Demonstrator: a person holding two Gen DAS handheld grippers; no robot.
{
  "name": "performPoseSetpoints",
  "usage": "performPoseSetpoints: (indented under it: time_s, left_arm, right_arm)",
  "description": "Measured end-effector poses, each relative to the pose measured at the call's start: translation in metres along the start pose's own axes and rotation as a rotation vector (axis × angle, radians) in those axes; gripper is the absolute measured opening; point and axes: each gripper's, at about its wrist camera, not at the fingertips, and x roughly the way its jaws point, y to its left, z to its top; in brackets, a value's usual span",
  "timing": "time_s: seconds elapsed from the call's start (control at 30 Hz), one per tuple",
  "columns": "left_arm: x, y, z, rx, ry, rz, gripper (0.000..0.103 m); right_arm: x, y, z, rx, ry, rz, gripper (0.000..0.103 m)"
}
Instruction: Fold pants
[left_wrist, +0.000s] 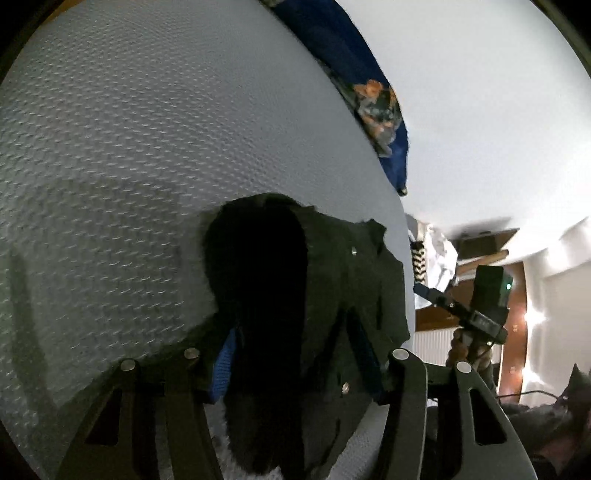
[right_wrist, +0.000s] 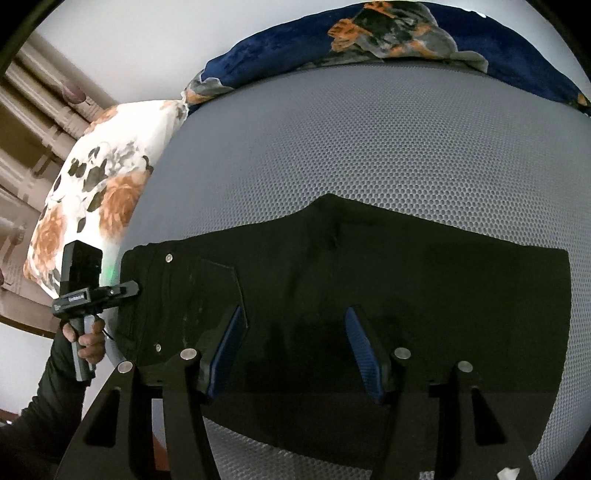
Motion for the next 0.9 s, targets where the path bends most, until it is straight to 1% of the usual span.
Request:
performPoseSetpoints:
  time_s: [0.07,0.1,0.17,0.2,0.23,0.3,0.33,0.37,0.43,0.47,0.57,0.67,0.8,0.9]
  left_arm:
    - [0.008,-0.006,0.0,0.015,-0.014,0.009,0.055]
    - [0.015,-0.01,-0.001,0.027,-0.032,0.029,0.055]
    - [0.014,-0.015,-0.008,0.04,-0.074,0.065,0.055]
    - [0.014,-0.018,-0.012,0.034,-0.104,0.095,0.054]
    - [0.014,-0.02,-0.015,0.026,-0.122,0.121,0.051]
    - [0.016,-0.028,-0.02,0.012,-0.147,0.181,0.045]
    - [0.016,-0.034,-0.022,0.005,-0.158,0.208,0.041]
    - [0.015,-0.039,-0.024,0.002,-0.167,0.227,0.039]
    - [0.015,-0.055,-0.028,0.009,-0.183,0.259,0.032]
    - [0.014,-0.062,-0.03,0.008,-0.188,0.26,0.031]
    - [0.013,-0.091,-0.035,-0.035,-0.214,0.228,0.027]
    - [0.016,-0.119,-0.037,-0.051,-0.242,0.215,0.027]
    - [0.032,-0.157,-0.038,-0.096,-0.274,0.193,0.027]
    - [0.053,-0.19,-0.037,-0.061,-0.28,0.211,0.027]
  right_arm:
    - [0.001,-0.001,0.0,0.006,-0.002,0.005,0.055]
    - [0.001,-0.003,0.0,0.011,-0.004,0.007,0.056]
    - [0.0,-0.005,-0.001,0.015,-0.011,0.012,0.056]
    - [-0.002,-0.006,-0.001,0.015,-0.019,0.008,0.056]
    - [-0.004,-0.009,-0.002,0.015,-0.027,0.001,0.056]
    - [-0.009,-0.015,-0.003,0.019,-0.051,-0.028,0.06]
    - [-0.012,-0.02,-0.004,0.028,-0.064,-0.038,0.061]
    - [-0.016,-0.027,-0.005,0.046,-0.076,-0.036,0.061]
    - [-0.022,-0.038,-0.007,0.075,-0.091,-0.029,0.061]
    - [-0.026,-0.043,-0.008,0.089,-0.102,-0.031,0.061]
    - [-0.038,-0.06,-0.013,0.117,-0.134,-0.031,0.062]
    - [-0.049,-0.075,-0.019,0.134,-0.157,-0.036,0.063]
    - [-0.062,-0.094,-0.028,0.139,-0.178,-0.054,0.064]
    - [-0.073,-0.105,-0.035,0.111,-0.197,-0.091,0.064]
